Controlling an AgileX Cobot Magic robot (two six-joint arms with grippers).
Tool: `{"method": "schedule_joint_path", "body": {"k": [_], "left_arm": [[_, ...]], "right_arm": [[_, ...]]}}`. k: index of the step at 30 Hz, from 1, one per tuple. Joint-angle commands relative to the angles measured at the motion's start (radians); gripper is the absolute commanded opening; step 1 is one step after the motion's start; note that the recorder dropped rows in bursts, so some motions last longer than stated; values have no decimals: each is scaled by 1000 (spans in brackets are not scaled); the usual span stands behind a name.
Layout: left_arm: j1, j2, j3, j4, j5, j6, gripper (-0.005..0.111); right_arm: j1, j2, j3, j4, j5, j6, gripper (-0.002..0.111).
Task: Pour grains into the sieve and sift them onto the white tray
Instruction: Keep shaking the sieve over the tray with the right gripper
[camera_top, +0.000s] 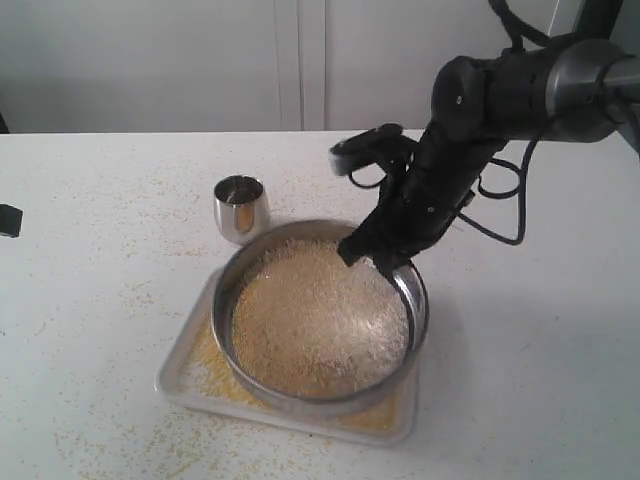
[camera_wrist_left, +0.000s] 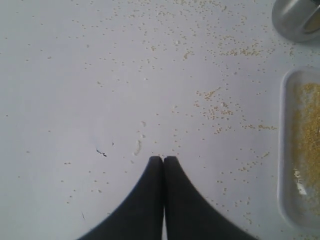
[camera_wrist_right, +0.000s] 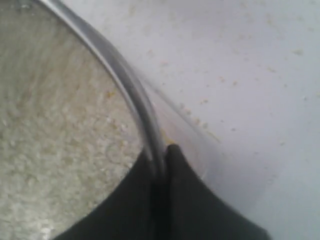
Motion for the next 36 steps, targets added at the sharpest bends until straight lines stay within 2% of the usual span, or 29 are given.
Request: {"method": "schedule_joint_path", "body": {"k": [1, 3, 4, 5, 6, 7, 8, 10, 11, 12, 14, 15, 16, 17, 18, 19, 21, 22, 23, 25, 26, 28, 29, 32, 35, 36], "left_arm": [[4, -7, 8, -5, 5, -2, 0], [4, -7, 8, -5, 5, -2, 0], [4, -7, 8, -5, 5, -2, 0], [4, -7, 8, -5, 5, -2, 0], [4, -7, 8, -5, 5, -2, 0], [4, -7, 8, -5, 5, -2, 0], [4, -7, 8, -5, 5, -2, 0], [4, -7, 8, -5, 5, -2, 0], [4, -7, 8, -5, 6, -2, 0], [4, -7, 8, -5, 6, -2, 0], [4, -7, 8, -5, 6, -2, 0], [4, -7, 8, -5, 6, -2, 0], [4, -7, 8, -5, 6, -2, 0], [4, -7, 8, -5, 6, -2, 0], [4, -7, 8, -5, 6, -2, 0], [4, -7, 8, -5, 6, -2, 0], [4, -7, 8, -5, 6, -2, 0], [4, -7, 8, -5, 6, -2, 0], [4, -7, 8, -5, 6, -2, 0], [4, -7, 8, -5, 6, -2, 0], [4, -7, 8, -5, 5, -2, 0], [4, -7, 8, -5, 5, -2, 0], [4, -7, 8, -5, 5, -2, 0], [4, -7, 8, -5, 5, -2, 0], [4, -7, 8, -5, 5, -2, 0], [4, -7, 8, -5, 5, -2, 0]], "right_arm": [[-9, -12, 24, -41, -63, 454, 0], [33, -10, 22, 78, 9, -74, 0], [42, -12, 22, 44, 45, -181, 0], [39, -17, 22, -82, -2, 17, 0], [25, -19, 22, -152, -59, 362, 0], [10, -24, 24, -176, -86, 547, 0], [14, -23, 26, -120, -100, 431, 0], [50, -23, 11, 13, 0, -82, 0], [56, -24, 11, 6, 52, -216, 0], [52, -29, 13, -45, 24, -113, 0], [10, -35, 20, -141, -110, 499, 0], [8, -35, 24, -101, -140, 530, 0], [19, -35, 24, -14, -133, 292, 0], [40, -32, 16, 77, -70, -26, 0], [51, -32, 11, 99, 3, -234, 0], [51, -32, 10, 64, 27, -228, 0], [10, -36, 12, -61, -86, 301, 0], [-4, -39, 19, -70, -118, 488, 0], [4, -39, 19, -28, -121, 366, 0], [33, -39, 7, 89, 13, -151, 0], [36, -39, 6, 56, 53, -156, 0], [-2, -41, 6, -36, -42, 321, 0], [-15, -41, 6, -19, -50, 380, 0], [-12, -39, 0, 147, 89, -107, 0], [-41, -41, 2, 85, 58, 161, 0], [-44, -41, 2, 93, 58, 157, 0]]}}
